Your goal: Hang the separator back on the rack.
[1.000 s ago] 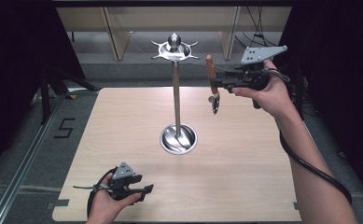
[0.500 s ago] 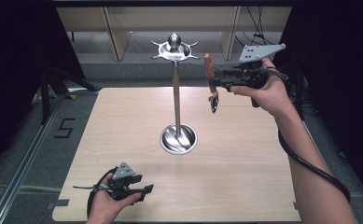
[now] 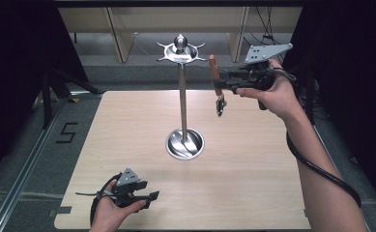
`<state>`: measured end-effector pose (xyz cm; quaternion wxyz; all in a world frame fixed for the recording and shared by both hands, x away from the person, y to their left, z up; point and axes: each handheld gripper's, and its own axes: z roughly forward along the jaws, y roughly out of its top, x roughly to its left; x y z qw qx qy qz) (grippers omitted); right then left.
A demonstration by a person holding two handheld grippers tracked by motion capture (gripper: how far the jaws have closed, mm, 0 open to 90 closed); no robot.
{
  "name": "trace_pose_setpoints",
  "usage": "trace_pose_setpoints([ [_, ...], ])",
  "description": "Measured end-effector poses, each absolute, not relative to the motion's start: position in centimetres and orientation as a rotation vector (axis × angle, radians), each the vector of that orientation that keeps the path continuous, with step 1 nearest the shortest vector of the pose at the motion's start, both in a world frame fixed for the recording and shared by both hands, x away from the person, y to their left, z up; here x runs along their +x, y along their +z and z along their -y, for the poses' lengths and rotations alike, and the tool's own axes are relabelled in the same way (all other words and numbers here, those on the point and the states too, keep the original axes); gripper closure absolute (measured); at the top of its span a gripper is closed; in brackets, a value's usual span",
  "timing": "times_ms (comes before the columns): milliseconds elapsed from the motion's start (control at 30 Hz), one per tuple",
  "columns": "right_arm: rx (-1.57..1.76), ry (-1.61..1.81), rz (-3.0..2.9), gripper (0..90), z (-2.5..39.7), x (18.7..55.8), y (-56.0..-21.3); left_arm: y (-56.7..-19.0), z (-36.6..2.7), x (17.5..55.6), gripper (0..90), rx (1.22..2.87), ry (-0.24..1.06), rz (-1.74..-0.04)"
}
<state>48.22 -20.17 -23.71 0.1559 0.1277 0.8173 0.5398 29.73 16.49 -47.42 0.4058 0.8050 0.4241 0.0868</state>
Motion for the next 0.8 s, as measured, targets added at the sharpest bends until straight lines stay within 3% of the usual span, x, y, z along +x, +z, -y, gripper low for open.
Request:
trace_pose_setpoints([
  [800,0.38,1.537,-2.376,68.5,19.56,48.61,-23.51,-47.43,-16.48,29.74,39.6,2.031,0.219,-1.066],
])
